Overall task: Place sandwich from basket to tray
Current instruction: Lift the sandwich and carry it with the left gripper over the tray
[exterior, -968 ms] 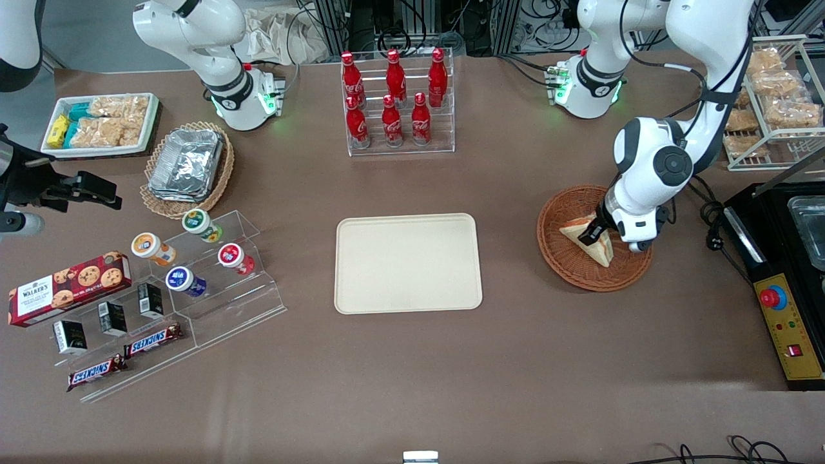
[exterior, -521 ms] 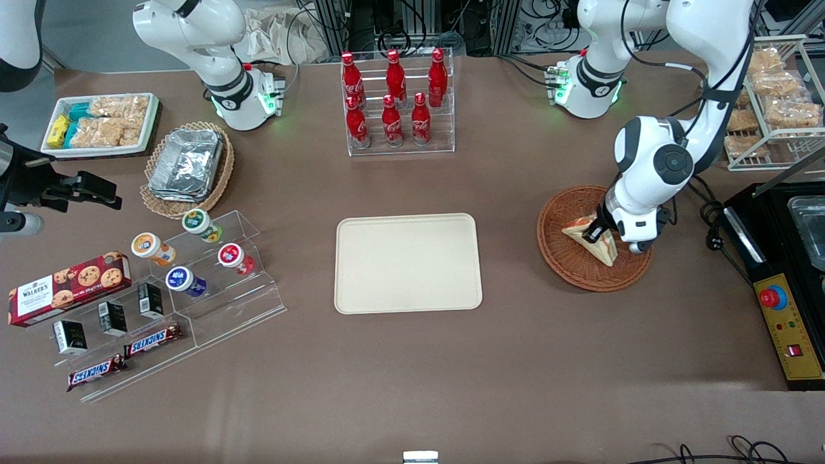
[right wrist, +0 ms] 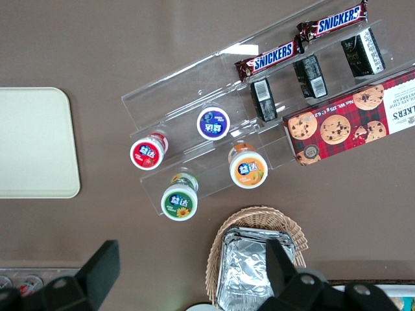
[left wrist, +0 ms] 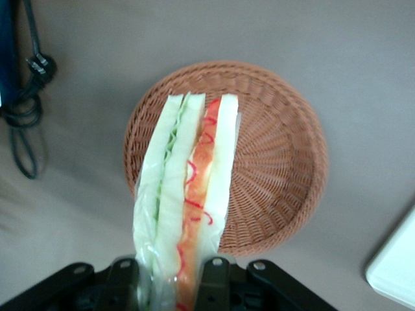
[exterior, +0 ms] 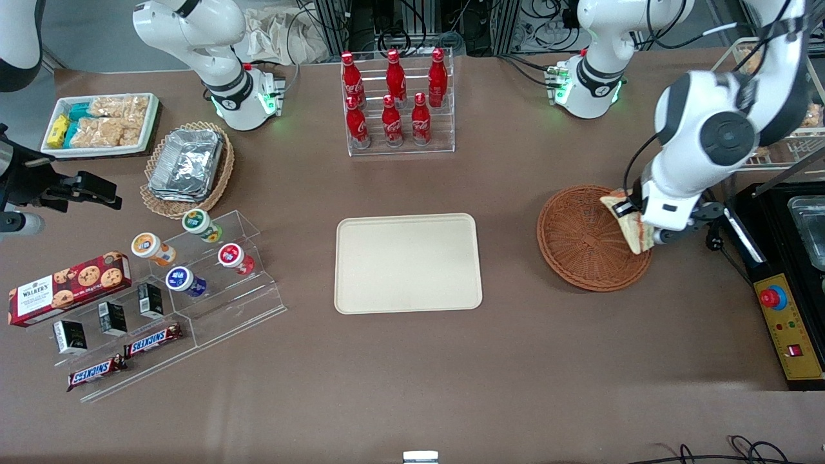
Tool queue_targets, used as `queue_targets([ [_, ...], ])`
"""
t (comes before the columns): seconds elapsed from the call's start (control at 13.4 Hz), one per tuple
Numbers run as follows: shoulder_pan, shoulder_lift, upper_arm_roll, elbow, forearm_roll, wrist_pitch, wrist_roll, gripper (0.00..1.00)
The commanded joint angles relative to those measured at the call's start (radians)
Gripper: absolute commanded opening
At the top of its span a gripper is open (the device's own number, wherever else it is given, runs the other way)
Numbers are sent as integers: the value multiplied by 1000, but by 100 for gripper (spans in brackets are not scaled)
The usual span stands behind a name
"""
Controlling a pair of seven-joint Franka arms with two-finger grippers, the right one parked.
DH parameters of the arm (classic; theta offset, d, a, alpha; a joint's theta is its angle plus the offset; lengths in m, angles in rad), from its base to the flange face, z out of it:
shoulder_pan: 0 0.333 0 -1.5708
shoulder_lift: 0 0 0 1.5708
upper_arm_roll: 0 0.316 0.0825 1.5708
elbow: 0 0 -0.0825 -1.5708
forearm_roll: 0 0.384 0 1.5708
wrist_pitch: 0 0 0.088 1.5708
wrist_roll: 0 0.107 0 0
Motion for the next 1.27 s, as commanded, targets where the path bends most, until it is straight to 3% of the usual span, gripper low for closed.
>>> queue_targets([
  [0.0,-2,77,-90,203,-37,-105,15,0],
  [0.15,-4,117,-212,237,-22,-89,-35,0],
  [0.37,-5,316,-378,402,10,-72,-217,0],
  [0.6,-7,517,-531,450,200,54,-408,0],
  [0.82,-104,672,-526,441,358,211,-506,0],
  [1.19,-134,819,-491,438,423,358,-485,0],
])
